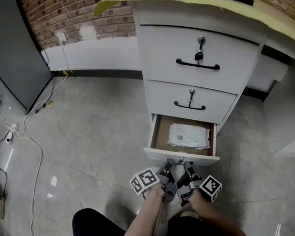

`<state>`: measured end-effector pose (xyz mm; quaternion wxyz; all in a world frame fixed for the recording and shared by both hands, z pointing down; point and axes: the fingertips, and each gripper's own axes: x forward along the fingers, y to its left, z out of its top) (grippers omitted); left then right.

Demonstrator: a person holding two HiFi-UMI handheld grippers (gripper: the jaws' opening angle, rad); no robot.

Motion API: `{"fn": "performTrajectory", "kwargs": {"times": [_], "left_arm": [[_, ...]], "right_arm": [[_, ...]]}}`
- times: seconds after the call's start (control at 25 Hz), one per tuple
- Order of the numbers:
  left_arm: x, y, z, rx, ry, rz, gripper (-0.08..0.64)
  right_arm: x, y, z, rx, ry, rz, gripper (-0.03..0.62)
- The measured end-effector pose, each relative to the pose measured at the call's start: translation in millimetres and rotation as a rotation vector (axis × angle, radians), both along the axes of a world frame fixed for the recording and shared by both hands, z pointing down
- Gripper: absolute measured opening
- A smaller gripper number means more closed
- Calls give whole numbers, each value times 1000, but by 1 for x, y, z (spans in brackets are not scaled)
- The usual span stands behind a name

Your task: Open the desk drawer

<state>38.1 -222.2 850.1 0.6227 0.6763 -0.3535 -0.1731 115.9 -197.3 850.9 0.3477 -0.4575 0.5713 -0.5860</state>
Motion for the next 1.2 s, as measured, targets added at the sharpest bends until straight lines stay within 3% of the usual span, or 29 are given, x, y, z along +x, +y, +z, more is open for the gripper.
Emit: {"fn": "performTrajectory", "kwargs": {"times": [0.16,0.32,0.56,0.88,1.2], "left_arm": [[-2,11,14,-8,-49,29,41],[-4,10,16,33,-65,32,46],[-4,10,15,58,-156,31,51],[-8,14,11,64,-355,22,77],[-11,42,-8,210,-561,105,78]], "right_arm": [[-2,10,14,-21,20,-1,35],[-2,8,16,0,40,1,38],[-1,8,16,-20,97,-19,48],[2,21,11,-50,235,-90,66],[-13,34,-12,29,395,-273,66]]}}
